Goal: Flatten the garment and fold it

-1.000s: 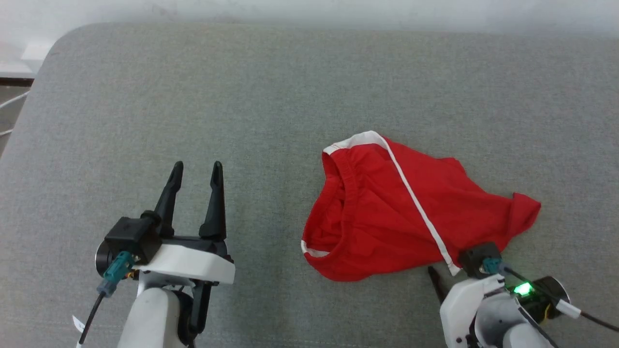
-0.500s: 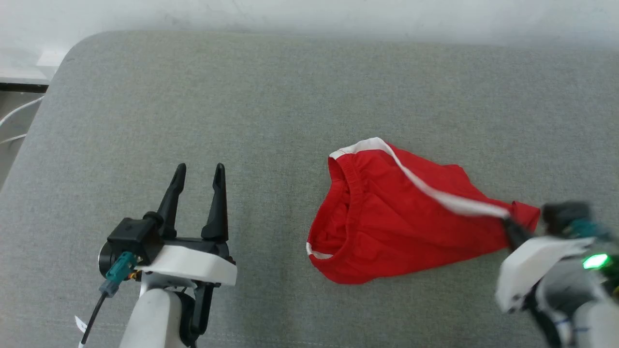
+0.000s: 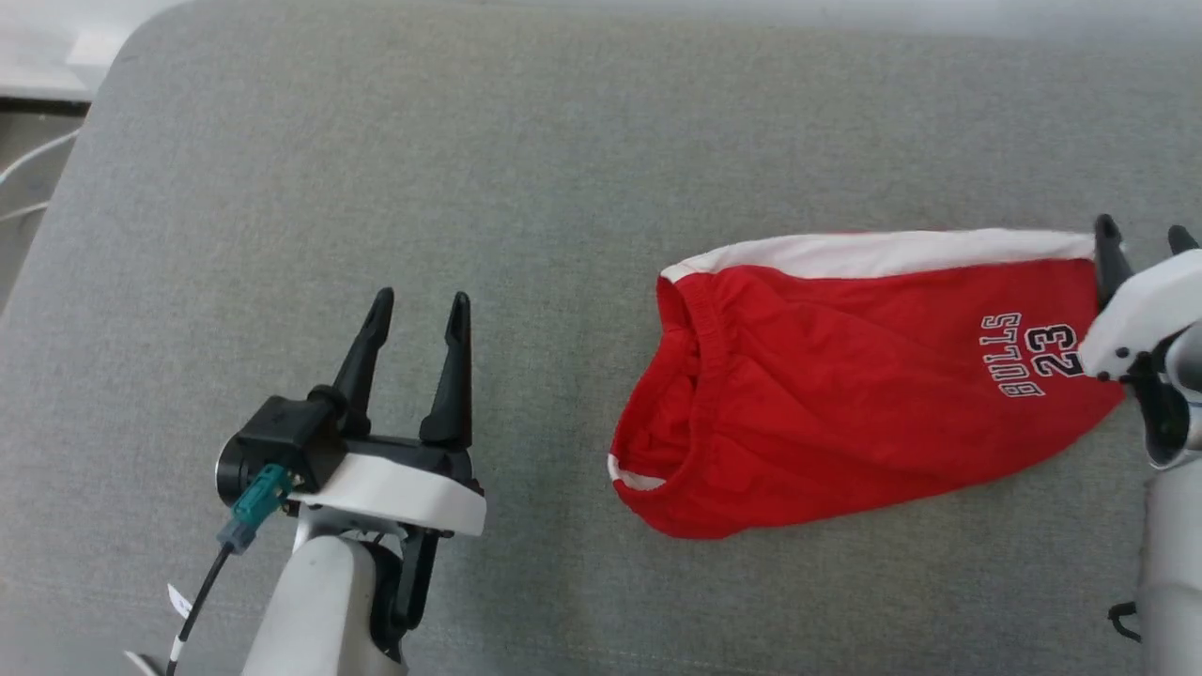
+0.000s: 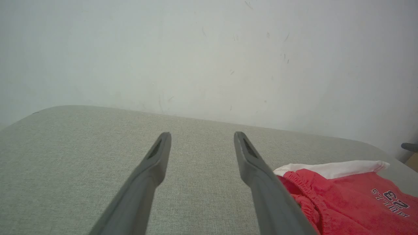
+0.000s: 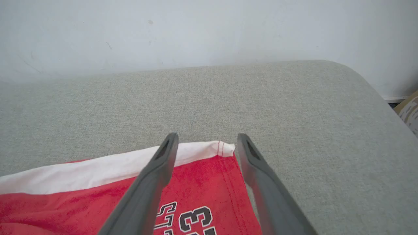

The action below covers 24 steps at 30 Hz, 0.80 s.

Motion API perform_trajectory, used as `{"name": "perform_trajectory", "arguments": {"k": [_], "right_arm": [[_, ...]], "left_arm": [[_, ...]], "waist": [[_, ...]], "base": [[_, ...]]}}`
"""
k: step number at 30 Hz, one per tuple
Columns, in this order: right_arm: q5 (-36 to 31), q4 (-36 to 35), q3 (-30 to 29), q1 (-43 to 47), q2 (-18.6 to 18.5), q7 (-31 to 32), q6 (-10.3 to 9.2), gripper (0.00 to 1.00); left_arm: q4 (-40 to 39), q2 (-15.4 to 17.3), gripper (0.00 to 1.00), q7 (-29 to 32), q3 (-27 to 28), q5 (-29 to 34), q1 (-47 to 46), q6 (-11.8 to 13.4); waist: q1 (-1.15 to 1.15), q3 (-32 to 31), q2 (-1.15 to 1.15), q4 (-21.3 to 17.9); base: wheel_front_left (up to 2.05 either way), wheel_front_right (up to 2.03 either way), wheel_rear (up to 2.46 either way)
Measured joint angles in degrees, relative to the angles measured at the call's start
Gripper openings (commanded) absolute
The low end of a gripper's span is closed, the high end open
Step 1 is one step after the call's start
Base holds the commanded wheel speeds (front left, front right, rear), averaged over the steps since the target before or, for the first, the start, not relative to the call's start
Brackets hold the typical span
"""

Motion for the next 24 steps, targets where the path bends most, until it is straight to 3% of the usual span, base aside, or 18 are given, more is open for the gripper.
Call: {"name": "perform_trajectory", "arguments": {"k": [5, 12, 16, 24], "right_arm": [[-1.0, 2.5, 2.4, -1.0, 0.1, -8.1, 0.00, 1.00], [3.0, -4.4, 13.3, 7.1, 1.5, -20.2, 0.01, 1.00], [4.4, -10.3, 16.7, 14.5, 2.3, -22.3, 0.01, 1.00], [7.6, -18.3, 19.5, 23.6, 2.9, -21.9, 0.01, 1.00]], "left_arm": [[0.9, 0.0, 1.00, 0.0, -0.4, -0.1, -0.1, -0.3], [4.1, 0.0, 1.00, 0.0, -2.1, -0.9, -1.5, -0.1], [8.6, 0.0, 1.00, 2.9, -3.8, -1.6, -4.7, 0.7], [19.0, -0.1, 1.00, 16.2, -7.8, -4.5, -16.0, 2.4]], "waist": [[0.00, 0.6, 0.00, -0.1], [-0.01, -0.7, 0.00, -2.8], [-0.01, -1.7, 0.00, -5.5], [-0.02, -2.3, 0.00, -10.6]], "base": [[0.00, 0.00, 0.00], [0.00, 0.00, 0.00], [0.00, 0.00, 0.00], [0.00, 0.00, 0.00]]}}
